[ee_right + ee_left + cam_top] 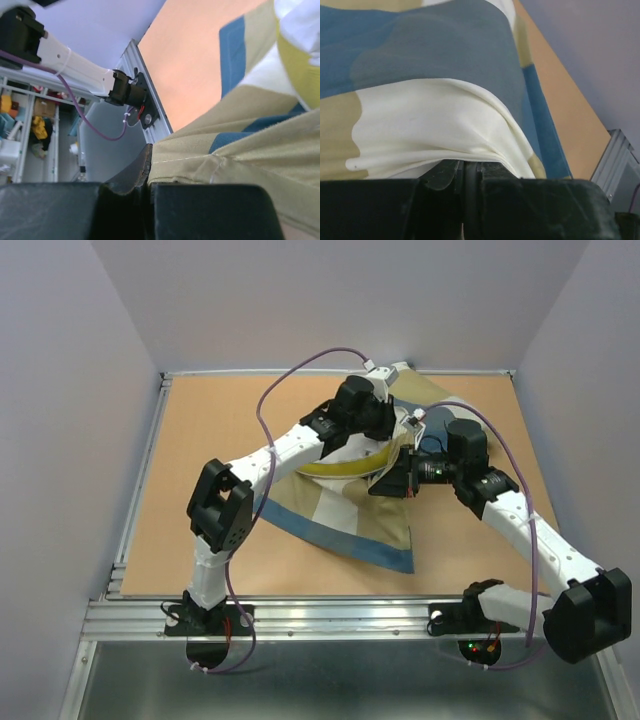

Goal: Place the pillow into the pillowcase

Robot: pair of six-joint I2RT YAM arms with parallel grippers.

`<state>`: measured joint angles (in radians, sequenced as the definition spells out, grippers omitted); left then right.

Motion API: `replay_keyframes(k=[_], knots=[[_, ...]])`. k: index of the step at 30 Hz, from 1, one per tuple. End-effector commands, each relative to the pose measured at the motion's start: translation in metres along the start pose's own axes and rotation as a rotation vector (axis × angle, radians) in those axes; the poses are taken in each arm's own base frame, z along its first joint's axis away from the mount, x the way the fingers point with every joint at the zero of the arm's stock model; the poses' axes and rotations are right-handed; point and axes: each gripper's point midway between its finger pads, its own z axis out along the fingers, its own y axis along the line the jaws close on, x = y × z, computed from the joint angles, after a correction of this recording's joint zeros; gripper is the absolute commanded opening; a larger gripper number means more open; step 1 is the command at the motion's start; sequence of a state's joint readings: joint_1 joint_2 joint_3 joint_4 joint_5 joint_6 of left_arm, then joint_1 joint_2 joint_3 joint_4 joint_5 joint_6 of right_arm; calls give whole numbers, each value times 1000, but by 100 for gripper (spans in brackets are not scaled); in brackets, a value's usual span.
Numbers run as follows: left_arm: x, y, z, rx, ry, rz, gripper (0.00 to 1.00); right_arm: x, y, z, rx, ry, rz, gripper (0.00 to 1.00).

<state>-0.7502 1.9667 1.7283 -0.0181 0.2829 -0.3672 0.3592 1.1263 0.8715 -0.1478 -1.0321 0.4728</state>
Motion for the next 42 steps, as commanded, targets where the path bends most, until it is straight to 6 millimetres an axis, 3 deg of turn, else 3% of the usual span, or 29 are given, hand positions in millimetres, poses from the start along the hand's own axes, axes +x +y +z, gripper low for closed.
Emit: replay_keyframes(k=[1,2,4,5,6,7,8,9,10,11,12,14,15,18,19,20,22,23,25,28,29,30,31,32,33,37,38,42], knots=[[-30,70,26,-267,-211,45,0,8,82,-14,-232,97,-22,0],[-13,82,27,-304,-178,64,0,7,81,-14,-221,85,-27,1],[-4,88,22,-312,-170,108,0,4,78,-13,-205,70,-40,1],[16,88,22,-282,-118,121,0,2,74,-12,-186,58,-34,1],[25,71,19,-181,-65,165,9,2,69,-11,-173,55,-26,1],[35,63,16,-125,-23,191,21,3,65,-10,-164,56,-15,1],[47,55,11,-73,27,231,50,6,60,-10,-157,63,0,7],[50,41,-6,-26,67,266,62,9,53,-9,-146,73,21,15],[57,26,-17,66,105,329,69,14,46,-8,-117,81,33,23],[60,20,-29,101,124,375,94,15,39,-7,-86,79,40,38],[64,11,-54,125,155,405,99,19,31,-7,-54,84,38,41],[65,1,-81,185,178,480,99,19,18,-6,1,71,34,46],[60,-1,-104,174,182,494,99,20,13,-5,19,72,25,56],[39,-3,-146,217,155,502,99,16,6,-5,57,74,-10,68],[30,23,-163,177,157,456,99,16,-1,-6,85,87,-54,69],[25,23,-174,210,147,446,99,2,-8,-6,141,66,-103,70],[19,45,-195,147,160,423,99,-10,-25,-9,232,69,-189,70],[11,73,-206,49,146,407,99,-25,-42,-10,324,51,-218,70],[17,109,-220,-99,148,355,99,-42,-57,-11,396,40,-280,77],[36,194,-255,-435,164,215,99,-75,-89,-1,513,33,-315,79],[50,217,-268,-520,179,144,99,-87,-91,15,514,42,-334,81],[57,230,-275,-571,192,123,99,-85,-89,20,521,50,-345,82],[64,237,-279,-600,199,77,99,-92,-98,35,536,78,-396,83],[69,245,-285,-641,207,49,99,-96,-106,40,592,86,-428,93],[80,253,-289,-671,225,5,99,-87,-100,63,586,130,-476,95],[97,264,-296,-739,218,-128,99,-75,-115,111,703,243,-560,97],[102,270,-300,-777,222,-150,99,-72,-127,128,729,274,-563,97],[115,277,-299,-794,199,-261,99,-45,-153,161,862,368,-626,100]])
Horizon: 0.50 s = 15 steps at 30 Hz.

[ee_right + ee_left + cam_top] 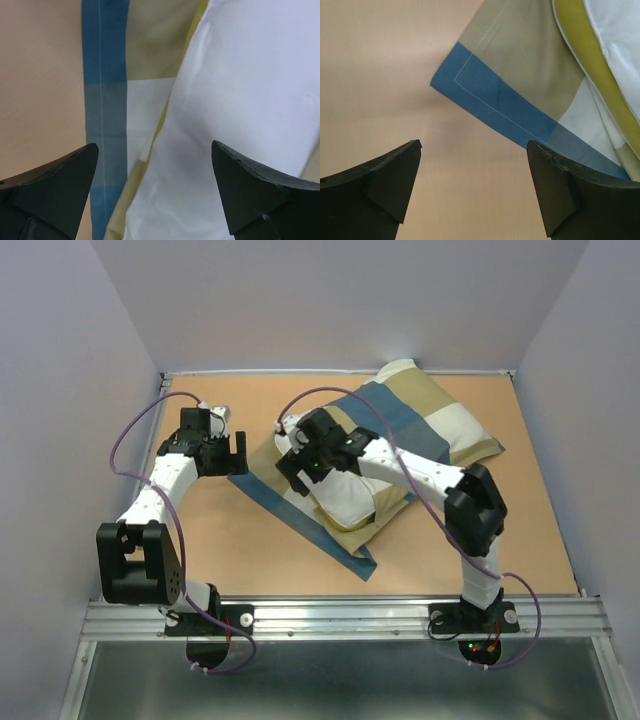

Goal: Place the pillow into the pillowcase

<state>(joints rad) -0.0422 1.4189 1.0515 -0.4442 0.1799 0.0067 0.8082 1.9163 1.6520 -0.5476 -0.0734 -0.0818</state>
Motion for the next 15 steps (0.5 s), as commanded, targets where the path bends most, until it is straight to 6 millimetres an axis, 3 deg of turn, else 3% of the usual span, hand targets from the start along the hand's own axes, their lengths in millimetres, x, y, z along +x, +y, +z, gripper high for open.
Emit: replay_keyframes(k=[1,6,12,15], knots=[[-2,5,2,-22,-27,-108,99,-3,-16,16,214,53,-63,100],[5,7,23,-27,10,-152,99,16,-41,44,369,122,-67,100],[6,5,53,-77,17,-154,99,26,-59,49,469,139,-95,100],[10,-5,78,-122,46,-102,99,44,-58,54,468,177,-91,97]])
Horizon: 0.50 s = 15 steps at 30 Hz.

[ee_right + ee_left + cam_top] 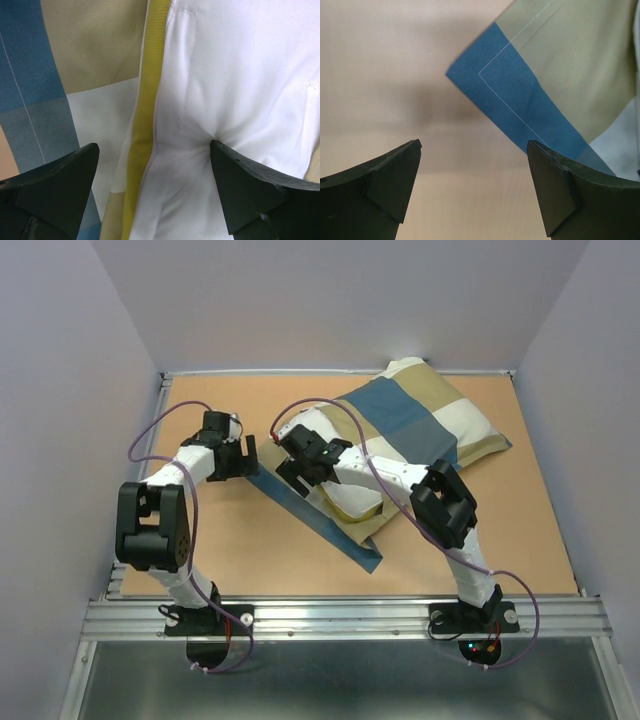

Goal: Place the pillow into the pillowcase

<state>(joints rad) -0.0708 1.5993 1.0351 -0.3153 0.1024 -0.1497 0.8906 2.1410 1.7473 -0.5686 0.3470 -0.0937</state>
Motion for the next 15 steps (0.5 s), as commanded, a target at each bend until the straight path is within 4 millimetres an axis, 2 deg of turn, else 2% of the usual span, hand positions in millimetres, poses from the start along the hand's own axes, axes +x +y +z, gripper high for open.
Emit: replay_keyframes(k=[1,2,7,8,9,11,12,14,15], knots=[[-3,-23,26,-37,-17,63,99,11,-23,8,105,28,20,96],[-6,-18,31,-91,-30,78,99,14,-21,7,96,31,22,95],[-8,-28,62,-148,11,136,92,14,-19,-6,59,13,45,93],[-8,-26,65,-174,14,146,88,14,-20,-8,57,11,46,93],[-4,-30,74,-178,34,164,75,14,-23,-12,54,7,50,93],[4,-27,81,-214,65,195,72,13,-25,-16,49,1,64,93],[4,-27,88,-225,75,212,66,14,-27,-17,45,-1,74,92],[6,-22,87,-246,98,240,59,13,-31,-23,47,-8,79,92],[6,-19,87,-261,108,255,49,14,-36,-24,52,-8,89,91]])
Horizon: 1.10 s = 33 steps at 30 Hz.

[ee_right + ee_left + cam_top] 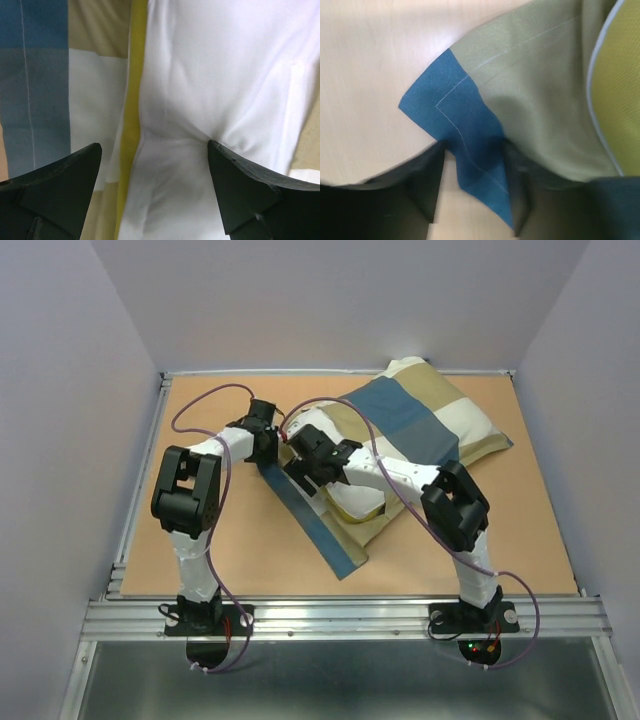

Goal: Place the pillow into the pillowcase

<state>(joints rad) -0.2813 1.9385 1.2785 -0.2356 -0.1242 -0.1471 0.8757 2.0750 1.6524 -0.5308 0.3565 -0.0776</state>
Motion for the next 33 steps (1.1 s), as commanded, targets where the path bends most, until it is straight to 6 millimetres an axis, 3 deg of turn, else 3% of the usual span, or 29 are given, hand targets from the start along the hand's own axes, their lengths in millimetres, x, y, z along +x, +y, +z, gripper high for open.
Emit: replay_keyframes(k=[1,2,3,6,7,8,10,12,14,15,16,18,20,21,22,27,30,31,33], knots=[[44,33,14,-149,167,104,38,1,-30,-20,37,-12,67,91],[46,41,12,-179,185,138,25,2,-33,-21,40,-12,77,91],[52,57,8,-203,222,136,0,4,-39,-22,40,-11,90,91],[46,100,-2,-251,226,199,0,16,-54,-26,52,7,108,91],[34,115,-10,-273,178,208,0,19,-57,-27,51,12,110,90],[29,144,-16,-323,172,201,0,26,-58,-27,45,24,110,90],[12,166,-28,-345,137,290,0,30,-64,-28,44,29,116,91],[8,160,-29,-238,138,310,0,24,-62,-32,9,8,127,94],[2,134,-32,-74,140,339,4,12,-57,-36,-29,-22,149,96],[-2,128,-34,-32,131,337,13,-4,-52,-40,-72,-57,163,98],[-3,120,-35,-3,123,330,15,-13,-50,-43,-92,-78,173,98],[-6,105,-36,48,108,325,30,-33,-43,-48,-145,-121,190,100],[-10,101,-38,57,87,277,46,-54,-42,-48,-154,-156,197,100],[-15,101,-43,54,63,260,58,-50,-35,-38,-147,-123,179,100],[-17,100,-46,56,49,243,63,-64,-37,-41,-136,-146,174,100],[-33,85,-73,131,-52,139,86,-60,-17,-29,-117,-98,101,100],[-41,78,-91,169,-105,61,88,-57,-1,-27,-88,-85,36,100],[-43,73,-94,191,-118,45,96,-56,1,-25,-81,-79,23,100],[-40,70,-96,209,-121,10,97,-53,8,-17,-40,-61,-18,100]])
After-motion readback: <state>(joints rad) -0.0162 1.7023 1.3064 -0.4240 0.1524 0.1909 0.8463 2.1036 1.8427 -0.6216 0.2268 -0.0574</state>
